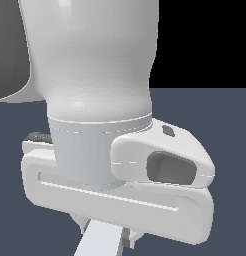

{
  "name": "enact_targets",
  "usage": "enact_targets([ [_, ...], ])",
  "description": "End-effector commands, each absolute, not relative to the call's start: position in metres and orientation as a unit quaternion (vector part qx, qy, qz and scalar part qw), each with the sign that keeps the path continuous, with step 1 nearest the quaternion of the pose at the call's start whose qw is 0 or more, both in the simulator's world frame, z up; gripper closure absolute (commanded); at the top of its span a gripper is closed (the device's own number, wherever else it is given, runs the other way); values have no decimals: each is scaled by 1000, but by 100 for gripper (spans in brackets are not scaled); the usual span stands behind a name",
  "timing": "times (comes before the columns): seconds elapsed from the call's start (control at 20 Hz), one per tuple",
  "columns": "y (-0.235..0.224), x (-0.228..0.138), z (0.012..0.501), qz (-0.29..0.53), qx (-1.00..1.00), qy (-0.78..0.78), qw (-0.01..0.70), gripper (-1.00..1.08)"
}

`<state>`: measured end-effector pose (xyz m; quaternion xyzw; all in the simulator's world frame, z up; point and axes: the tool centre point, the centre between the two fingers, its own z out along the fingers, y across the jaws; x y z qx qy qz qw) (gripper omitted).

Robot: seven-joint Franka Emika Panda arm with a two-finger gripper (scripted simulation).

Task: Insert the peg into the horizontal hole in a box.

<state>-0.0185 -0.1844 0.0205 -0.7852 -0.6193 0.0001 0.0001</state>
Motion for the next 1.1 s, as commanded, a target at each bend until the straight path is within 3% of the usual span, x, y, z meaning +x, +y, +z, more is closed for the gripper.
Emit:
enact_targets([
  [0.0, -184, -19, 20, 0, -785, -619, 0, 108],
  [0.55, -153, -2, 27, 0, -768, -640, 0, 108],
  [0.8, -99, 22, 38, 0, -738, -675, -1, 108],
  [1.05, -12, 49, 55, 1, -689, -724, -1, 108],
])
